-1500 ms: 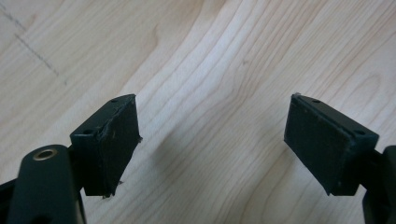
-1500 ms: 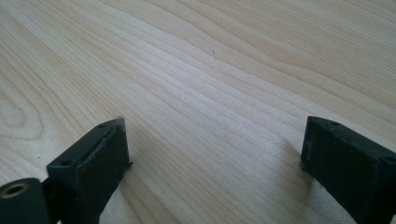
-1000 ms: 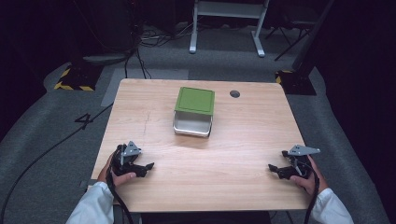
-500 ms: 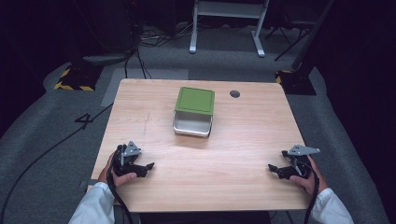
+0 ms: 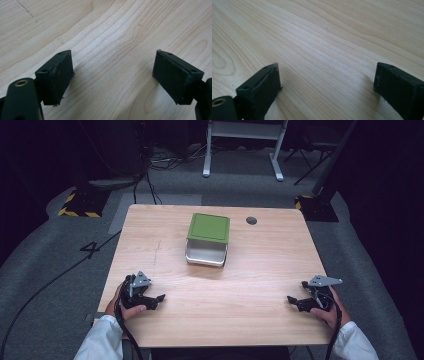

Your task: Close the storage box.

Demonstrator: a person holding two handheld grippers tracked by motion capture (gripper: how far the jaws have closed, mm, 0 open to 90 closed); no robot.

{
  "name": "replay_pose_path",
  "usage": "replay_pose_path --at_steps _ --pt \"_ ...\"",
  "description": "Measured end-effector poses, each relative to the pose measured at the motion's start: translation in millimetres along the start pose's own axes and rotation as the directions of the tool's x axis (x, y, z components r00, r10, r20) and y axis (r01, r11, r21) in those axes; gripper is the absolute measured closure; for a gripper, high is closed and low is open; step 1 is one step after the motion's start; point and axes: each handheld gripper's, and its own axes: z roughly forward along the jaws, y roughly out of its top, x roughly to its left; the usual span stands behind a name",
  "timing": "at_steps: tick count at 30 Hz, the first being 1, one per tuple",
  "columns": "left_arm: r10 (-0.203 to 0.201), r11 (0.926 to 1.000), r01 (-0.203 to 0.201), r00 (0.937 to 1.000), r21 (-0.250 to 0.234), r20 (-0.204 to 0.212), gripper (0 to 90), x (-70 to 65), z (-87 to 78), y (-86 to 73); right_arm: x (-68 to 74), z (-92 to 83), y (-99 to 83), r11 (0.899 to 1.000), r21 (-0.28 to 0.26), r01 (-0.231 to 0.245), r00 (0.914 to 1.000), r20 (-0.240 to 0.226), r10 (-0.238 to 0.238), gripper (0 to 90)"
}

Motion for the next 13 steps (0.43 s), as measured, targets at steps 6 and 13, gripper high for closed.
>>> replay_pose_path --at_steps 6,13 --pt "0.003 1.0 -0.003 1.0 0.003 -0.002 16.1 0.4 0.4 0.6 0.0 0.0 0.0 1.0 0.0 0.0 1.0 -0.001 0.0 6.8" --pt "-0.004 1.0 0.004 1.0 0.005 -0.003 15.2 0.0 1.2 1.2 0.0 0.0 0.0 1.0 0.0 0.0 1.0 0.0 0.0 6.8"
